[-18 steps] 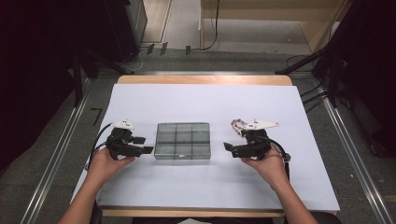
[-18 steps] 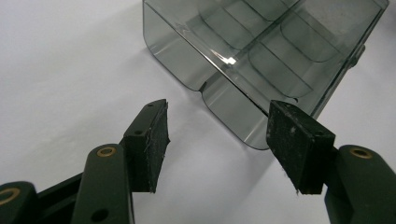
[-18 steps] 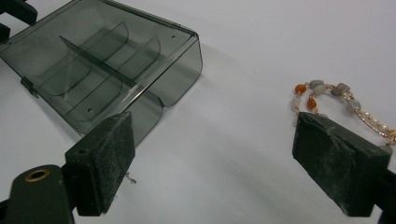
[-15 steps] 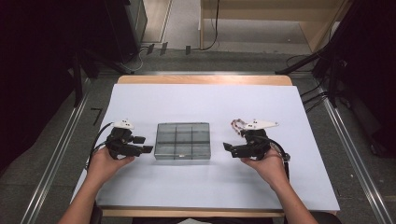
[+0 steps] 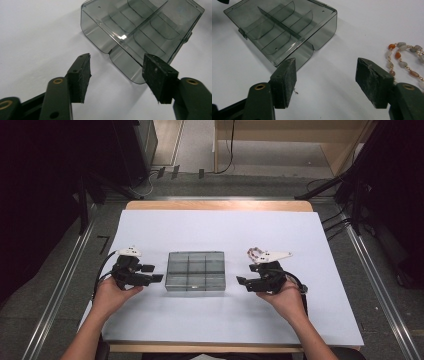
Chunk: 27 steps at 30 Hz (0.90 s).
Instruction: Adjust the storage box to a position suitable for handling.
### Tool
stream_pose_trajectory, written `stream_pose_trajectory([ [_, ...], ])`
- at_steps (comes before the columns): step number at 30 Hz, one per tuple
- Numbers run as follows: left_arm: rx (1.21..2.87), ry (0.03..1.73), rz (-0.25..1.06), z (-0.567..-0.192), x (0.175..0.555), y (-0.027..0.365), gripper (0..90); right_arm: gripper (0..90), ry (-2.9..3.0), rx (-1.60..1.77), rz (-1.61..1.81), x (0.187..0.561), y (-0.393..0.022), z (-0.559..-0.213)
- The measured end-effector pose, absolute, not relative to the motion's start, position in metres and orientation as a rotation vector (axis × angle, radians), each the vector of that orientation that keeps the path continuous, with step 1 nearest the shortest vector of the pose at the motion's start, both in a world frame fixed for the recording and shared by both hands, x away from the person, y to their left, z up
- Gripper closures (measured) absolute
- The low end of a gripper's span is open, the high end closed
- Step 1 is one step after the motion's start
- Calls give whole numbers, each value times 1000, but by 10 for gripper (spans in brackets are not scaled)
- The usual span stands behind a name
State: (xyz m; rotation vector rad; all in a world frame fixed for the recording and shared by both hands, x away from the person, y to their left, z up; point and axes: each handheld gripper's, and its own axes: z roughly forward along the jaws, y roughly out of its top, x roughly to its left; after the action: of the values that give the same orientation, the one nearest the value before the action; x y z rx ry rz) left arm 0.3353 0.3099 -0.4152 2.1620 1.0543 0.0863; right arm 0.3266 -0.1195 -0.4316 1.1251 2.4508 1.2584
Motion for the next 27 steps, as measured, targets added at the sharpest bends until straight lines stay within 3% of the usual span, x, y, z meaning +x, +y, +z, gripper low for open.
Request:
stream_pose_trajectory([
  [10, 2146, 1074, 80, -414, 335, 311, 344, 385, 2480, 1118, 1243, 326, -115, -432],
  [27, 2161, 1062, 85, -413, 331, 312, 409, 407, 2476, 1112, 1236, 324, -113, -429],
])
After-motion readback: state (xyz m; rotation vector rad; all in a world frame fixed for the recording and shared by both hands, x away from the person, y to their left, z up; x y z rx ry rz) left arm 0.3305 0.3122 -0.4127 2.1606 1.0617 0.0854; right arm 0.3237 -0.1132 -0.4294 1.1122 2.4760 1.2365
